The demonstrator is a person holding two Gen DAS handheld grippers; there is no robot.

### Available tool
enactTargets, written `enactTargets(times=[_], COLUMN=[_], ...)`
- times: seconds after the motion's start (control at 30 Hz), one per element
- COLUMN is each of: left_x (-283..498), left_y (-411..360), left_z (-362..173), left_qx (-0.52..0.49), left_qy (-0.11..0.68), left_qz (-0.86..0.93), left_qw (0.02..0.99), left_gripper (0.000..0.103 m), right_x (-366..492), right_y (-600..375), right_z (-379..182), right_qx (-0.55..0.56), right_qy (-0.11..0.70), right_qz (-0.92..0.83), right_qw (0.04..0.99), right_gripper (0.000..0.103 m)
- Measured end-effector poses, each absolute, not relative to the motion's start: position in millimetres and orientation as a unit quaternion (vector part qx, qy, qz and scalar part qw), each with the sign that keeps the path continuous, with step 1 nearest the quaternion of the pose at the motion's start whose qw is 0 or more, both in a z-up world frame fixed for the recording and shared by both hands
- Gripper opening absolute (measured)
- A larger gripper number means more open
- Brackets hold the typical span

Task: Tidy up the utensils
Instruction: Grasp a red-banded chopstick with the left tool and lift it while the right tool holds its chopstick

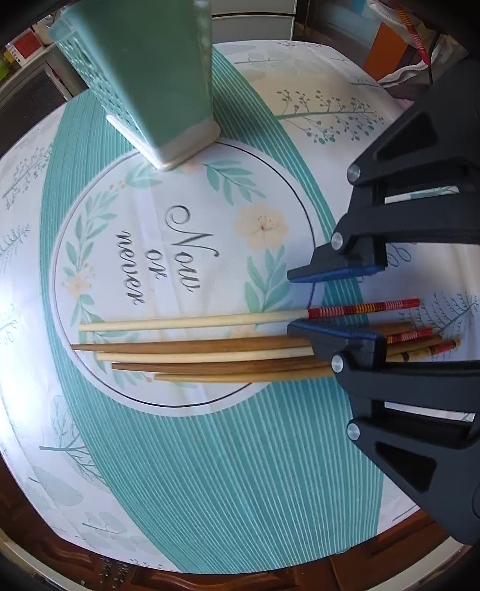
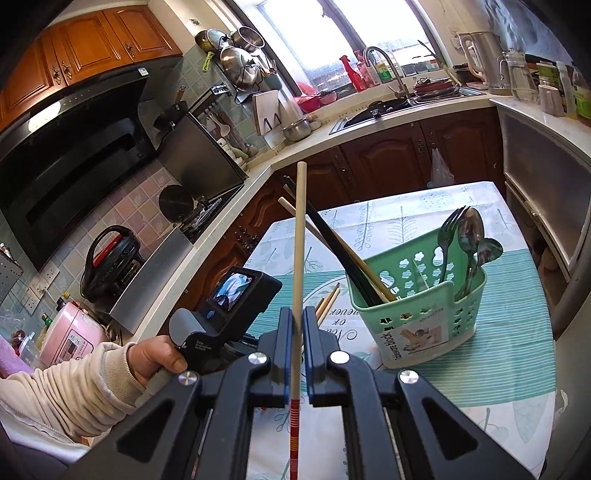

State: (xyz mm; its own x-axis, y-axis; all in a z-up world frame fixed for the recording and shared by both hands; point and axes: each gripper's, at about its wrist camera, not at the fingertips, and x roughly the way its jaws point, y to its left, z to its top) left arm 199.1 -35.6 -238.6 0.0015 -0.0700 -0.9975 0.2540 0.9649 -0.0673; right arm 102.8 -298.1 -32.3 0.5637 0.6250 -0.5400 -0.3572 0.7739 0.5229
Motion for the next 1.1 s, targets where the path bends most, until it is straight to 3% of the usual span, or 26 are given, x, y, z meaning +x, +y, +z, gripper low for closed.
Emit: enactTargets(times=[0.53, 0.57, 0.63, 0.7, 1.1], left_x=[235.8, 237.8, 239.1, 237.7, 152.7], left_y=[-65.3, -65.6, -66.2, -55.2, -34.3], left_z=[-239.8, -240.0, -239.3, -241.8, -151.8], left_qx=[0.102, 0.103, 0.104, 0.103, 0.025], left_qy=[0.711, 0.712, 0.713, 0.712, 0.549], left_qz=[-0.107, -0.102, -0.097, -0.100, -0.149], left_qw=[0.688, 0.687, 0.686, 0.688, 0.822], left_gripper=[0.021, 0.018, 0.003, 0.003, 0.003], right_x=[103.2, 103.5, 104.8, 106.3, 126.3], right_y=[-302.8, -303.7, -305.7, -307.7, -324.8], right_z=[-35.5, -35.8, -36.7, -38.0, -22.8], right_qx=[0.188, 0.189, 0.192, 0.196, 0.208], right_qy=[0.373, 0.373, 0.373, 0.374, 0.312], right_qz=[0.275, 0.274, 0.272, 0.271, 0.232], right_qw=[0.866, 0.866, 0.866, 0.865, 0.898], right_gripper=[0.005, 0.005, 0.005, 0.005, 0.005])
